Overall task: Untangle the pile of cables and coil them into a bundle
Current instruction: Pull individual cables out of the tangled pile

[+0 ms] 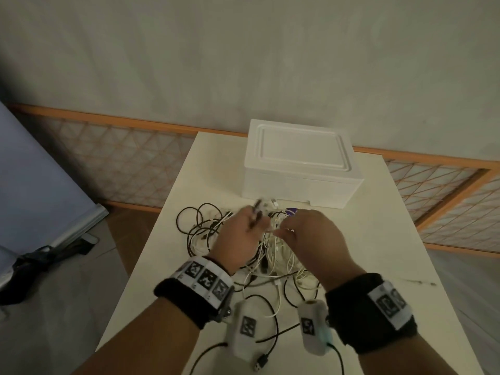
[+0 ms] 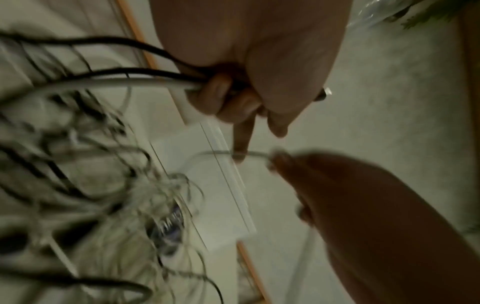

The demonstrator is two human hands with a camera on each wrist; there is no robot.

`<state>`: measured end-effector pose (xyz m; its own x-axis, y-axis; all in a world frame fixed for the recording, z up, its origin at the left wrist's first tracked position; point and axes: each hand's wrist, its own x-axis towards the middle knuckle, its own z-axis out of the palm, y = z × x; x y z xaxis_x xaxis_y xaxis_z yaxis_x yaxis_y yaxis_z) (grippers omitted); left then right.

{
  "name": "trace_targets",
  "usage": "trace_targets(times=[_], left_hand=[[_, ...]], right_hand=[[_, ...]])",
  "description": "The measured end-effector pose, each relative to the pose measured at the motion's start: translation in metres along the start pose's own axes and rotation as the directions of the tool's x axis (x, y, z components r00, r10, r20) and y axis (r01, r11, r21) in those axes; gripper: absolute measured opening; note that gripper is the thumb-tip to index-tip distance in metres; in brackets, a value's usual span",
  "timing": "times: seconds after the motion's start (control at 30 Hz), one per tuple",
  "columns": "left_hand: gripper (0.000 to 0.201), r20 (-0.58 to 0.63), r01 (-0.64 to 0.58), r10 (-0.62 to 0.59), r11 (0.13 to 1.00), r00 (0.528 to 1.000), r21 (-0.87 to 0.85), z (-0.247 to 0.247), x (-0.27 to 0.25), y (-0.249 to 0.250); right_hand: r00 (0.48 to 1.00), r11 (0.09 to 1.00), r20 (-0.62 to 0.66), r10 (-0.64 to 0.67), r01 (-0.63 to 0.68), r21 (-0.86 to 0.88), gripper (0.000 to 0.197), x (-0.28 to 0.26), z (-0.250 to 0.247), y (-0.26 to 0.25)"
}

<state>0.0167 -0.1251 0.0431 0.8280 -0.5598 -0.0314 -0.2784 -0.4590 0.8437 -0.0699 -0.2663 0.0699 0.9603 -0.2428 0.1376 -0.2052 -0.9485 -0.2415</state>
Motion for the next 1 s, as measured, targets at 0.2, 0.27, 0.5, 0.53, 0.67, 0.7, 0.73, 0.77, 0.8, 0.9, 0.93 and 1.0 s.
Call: trace_targets(times=[0.2,0.27,0.5,0.53,0.67,0.7,0.73,0.77,0.8,0.9,0.93,1.0], left_hand=[[0.034,-0.003,0.084,-0.085,0.973,0.996,0.215,-0.009,0.013,-0.015],[0.036,-0.069,0.143,-0.132,0.971,0.989,0.192,-0.022,0.02,-0.031],[0.015,0.058,0.245,-0.255,0.805,0.965,-0.54,-0.034,0.023,-0.02],[0.016,0.099,0.262,-0.262,0.711,0.96,-0.652,-0.035,0.023,-0.015],[0.021,0.236,0.248,-0.094,0.551,0.967,-0.797,-0.027,0.017,0.009],[0.024,0.243,0.226,-0.042,0.544,0.969,-0.808,-0.023,0.014,0.016],[0.026,0.241,0.206,-0.002,0.531,0.97,-0.822,-0.021,0.011,0.022],[0.025,0.237,0.191,0.028,0.507,0.971,-0.841,-0.021,0.009,0.027],[0.022,0.226,0.179,0.046,0.466,0.973,-0.866,-0.022,0.008,0.03],[0.019,0.172,0.134,0.067,0.379,0.983,-0.916,-0.033,0.011,0.023],[0.02,0.159,0.127,0.051,0.389,0.986,-0.912,-0.035,0.013,0.018],[0.024,0.15,0.15,-0.036,0.439,0.988,-0.886,-0.035,0.016,0.003]], right_hand=[[0.98,0.986,0.118,0.162,-0.165,0.009,0.048,-0.009,-0.002,0.02],[0.956,0.962,0.125,0.266,-0.272,0.032,0.051,-0.016,-0.002,0.034],[0.928,0.95,0.209,0.308,-0.29,-0.112,0.032,-0.025,0.013,0.029],[0.957,0.965,0.136,0.255,-0.26,0.018,0.042,-0.022,0.01,0.022],[0.995,0.885,0.082,0.055,-0.087,0.457,0.063,-0.008,-0.002,-0.025],[0.992,0.822,0.125,0.018,-0.086,0.563,0.066,-0.003,0.0,-0.036],[0.988,0.729,0.154,0.001,-0.106,0.676,0.069,0.002,0.002,-0.044],[0.985,0.614,0.171,-0.002,-0.133,0.778,0.073,0.007,0.005,-0.048],[0.982,0.495,0.189,-0.014,-0.157,0.854,0.073,0.009,0.007,-0.051],[0.965,0.389,0.252,-0.077,-0.203,0.898,0.043,0.007,0.015,-0.052],[0.96,0.519,0.274,-0.06,-0.205,0.83,0.026,0.005,0.016,-0.05],[0.95,0.774,0.306,-0.06,-0.149,0.615,0.007,0.003,0.018,-0.044]])
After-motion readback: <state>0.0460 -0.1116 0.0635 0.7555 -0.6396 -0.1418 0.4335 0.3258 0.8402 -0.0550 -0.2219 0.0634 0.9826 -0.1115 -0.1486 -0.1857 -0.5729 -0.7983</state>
